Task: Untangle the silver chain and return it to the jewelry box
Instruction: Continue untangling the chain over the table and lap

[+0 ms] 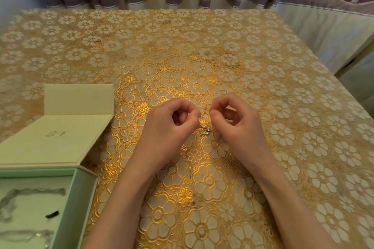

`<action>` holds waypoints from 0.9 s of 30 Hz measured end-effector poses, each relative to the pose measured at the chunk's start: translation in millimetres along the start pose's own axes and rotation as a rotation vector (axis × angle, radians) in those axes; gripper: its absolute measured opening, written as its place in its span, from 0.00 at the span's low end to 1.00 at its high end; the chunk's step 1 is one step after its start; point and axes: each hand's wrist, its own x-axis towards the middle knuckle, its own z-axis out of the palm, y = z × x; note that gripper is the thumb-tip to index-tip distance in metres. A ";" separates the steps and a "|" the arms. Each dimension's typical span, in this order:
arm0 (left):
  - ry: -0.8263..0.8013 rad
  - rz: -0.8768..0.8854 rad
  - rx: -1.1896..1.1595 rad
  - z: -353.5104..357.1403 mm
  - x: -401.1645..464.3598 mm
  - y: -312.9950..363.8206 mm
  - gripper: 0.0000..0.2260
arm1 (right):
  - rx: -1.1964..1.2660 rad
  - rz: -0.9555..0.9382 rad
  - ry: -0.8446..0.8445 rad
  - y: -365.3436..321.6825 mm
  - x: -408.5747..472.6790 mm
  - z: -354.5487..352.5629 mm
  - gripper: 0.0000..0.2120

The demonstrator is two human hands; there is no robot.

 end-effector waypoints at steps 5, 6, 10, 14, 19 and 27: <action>0.002 0.003 -0.010 -0.4 -0.3 0.3 0.07 | 0.027 0.019 -0.033 -1.2 -1.1 -0.1 0.05; 0.000 0.001 -0.017 -0.7 -0.4 0.3 0.07 | 0.009 0.010 -0.044 -1.5 -1.4 -0.1 0.05; -0.022 -0.002 -0.047 -1.5 -0.6 1.9 0.06 | -0.045 -0.021 -0.072 -1.7 -1.6 0.6 0.02; -0.030 0.006 -0.048 -1.5 -0.6 2.7 0.07 | -0.075 -0.030 -0.076 -0.3 -0.6 1.4 0.02; -0.027 0.006 -0.048 -0.7 0.2 0.3 0.07 | -0.001 -0.004 -0.084 -0.4 0.1 -0.7 0.03; -0.018 -0.004 -0.025 -1.5 0.4 0.1 0.06 | 0.058 0.035 -0.119 -1.7 0.6 -3.9 0.05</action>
